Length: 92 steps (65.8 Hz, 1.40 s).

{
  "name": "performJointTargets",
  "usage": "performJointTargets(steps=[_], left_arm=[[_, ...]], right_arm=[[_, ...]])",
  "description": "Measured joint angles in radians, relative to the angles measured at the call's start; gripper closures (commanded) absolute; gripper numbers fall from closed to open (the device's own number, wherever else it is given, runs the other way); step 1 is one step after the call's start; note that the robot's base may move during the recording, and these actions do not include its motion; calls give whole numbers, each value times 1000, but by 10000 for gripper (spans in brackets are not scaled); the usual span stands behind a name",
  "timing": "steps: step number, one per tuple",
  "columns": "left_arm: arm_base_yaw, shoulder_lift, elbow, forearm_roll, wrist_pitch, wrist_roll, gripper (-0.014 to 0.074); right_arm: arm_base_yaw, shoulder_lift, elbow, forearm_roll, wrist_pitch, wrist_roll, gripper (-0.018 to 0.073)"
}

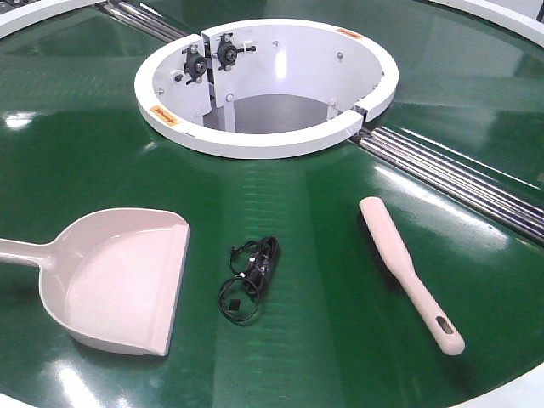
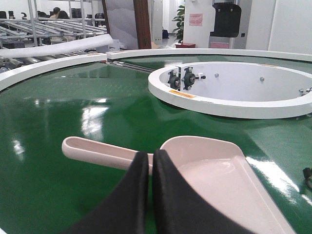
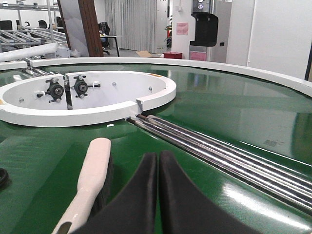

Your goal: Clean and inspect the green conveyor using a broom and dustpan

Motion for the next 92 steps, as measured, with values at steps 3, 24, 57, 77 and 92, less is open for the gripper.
performJointTargets(steps=[3,24,57,77,92], left_arm=[[0,0,0,0,0,0,603],[0,0,0,0,0,0,603],[0,0,0,0,-1,0,603],[0,0,-12,-16,-171,-1,603],[0,134,-243,-19,-101,-1,603]], right_arm=[[0,0,0,0,3,0,568],[0,0,0,0,5,0,568],[0,0,0,0,5,0,568],[0,0,0,0,5,0,568],[0,0,0,0,5,0,568]])
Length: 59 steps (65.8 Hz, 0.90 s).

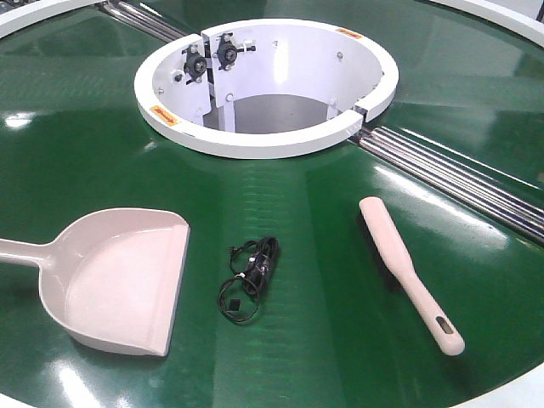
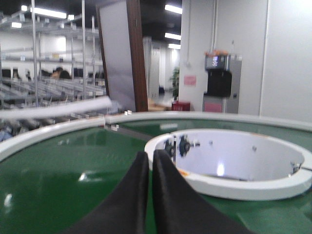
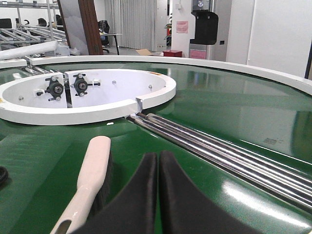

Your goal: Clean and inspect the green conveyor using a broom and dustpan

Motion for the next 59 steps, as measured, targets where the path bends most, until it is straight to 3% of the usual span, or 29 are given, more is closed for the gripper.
performJointTargets(steps=[17,44,59], left_arm=[[0,360,-211,0,305,0,603],[0,670,-219,-2,361,0,595],[0,700,-222,-2,365,0,483]], right_arm=[[0,0,0,0,1,0,568],[0,0,0,0,1,0,568],[0,0,0,0,1,0,568]])
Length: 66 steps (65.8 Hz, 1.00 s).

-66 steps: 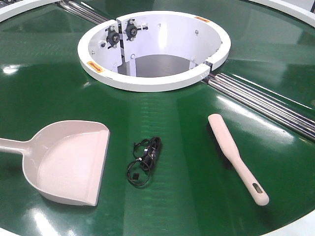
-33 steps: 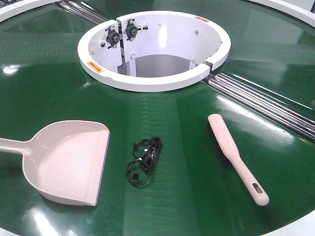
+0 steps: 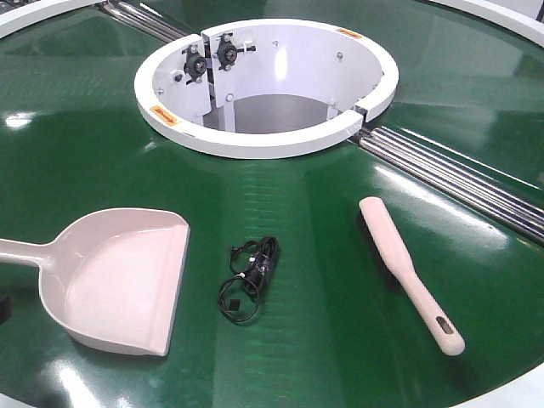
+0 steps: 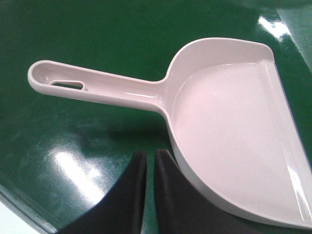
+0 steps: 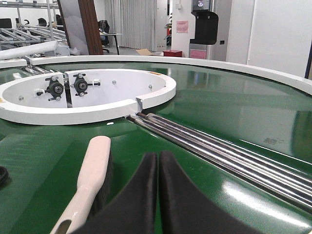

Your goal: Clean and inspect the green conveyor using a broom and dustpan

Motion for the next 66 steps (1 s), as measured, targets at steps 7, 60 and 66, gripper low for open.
performJointTargets(steps=[7,60,66], left_arm=[[0,5,-16,0,7,0,358],[0,152,-399,0,399,403,84],[0,255,-524,0,505,535,84]], right_arm=[[0,0,0,0,0,0,568],[0,0,0,0,0,0,568],[0,0,0,0,0,0,568]])
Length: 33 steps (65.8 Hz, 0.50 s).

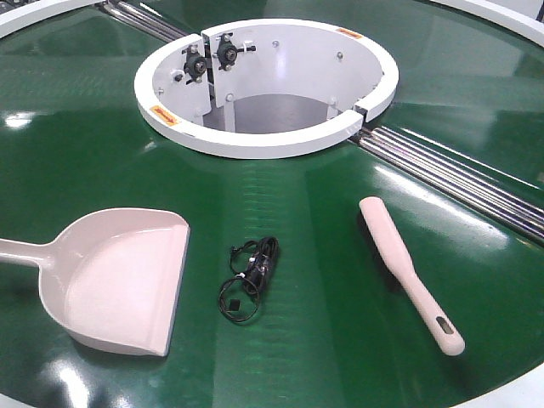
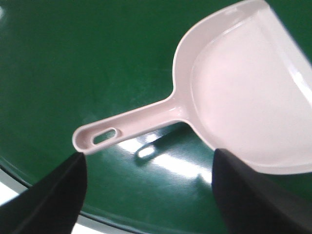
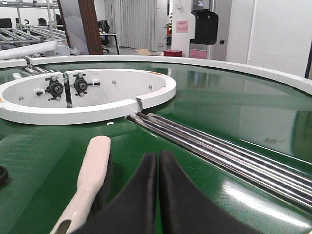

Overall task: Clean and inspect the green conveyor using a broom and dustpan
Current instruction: 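Reach the left gripper down and grasp the pink dustpan's handle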

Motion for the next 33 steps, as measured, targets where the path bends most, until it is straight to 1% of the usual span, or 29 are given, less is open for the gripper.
performJointTargets(steps=[7,13,19,20,21,23,25,27,29,33], left_arm=[[0,103,-107,-17,40,128,84],[0,182,-157,-47,45,225,84],[-11,251,-189,-57,74,375,84],[-13,259,-193,-55,81,399,84],[-18,271,-198,-54,97,448,84],[-26,285,-205,-46,108,483,84],[-36,302,-210,-38,133,549,84],[-46,315,-211,-21,144,578,84],[-55,331,-212,-3,158,623,84],[-66,365,-212,30,173,660,82]], right_arm=[[0,0,0,0,0,0,568],[0,0,0,0,0,0,568],[0,0,0,0,0,0,568],[0,0,0,0,0,0,568],[0,0,0,0,0,0,568],[0,0,0,0,0,0,568],[0,0,0,0,0,0,568],[0,0,0,0,0,0,568],[0,0,0,0,0,0,568],[0,0,0,0,0,0,568]])
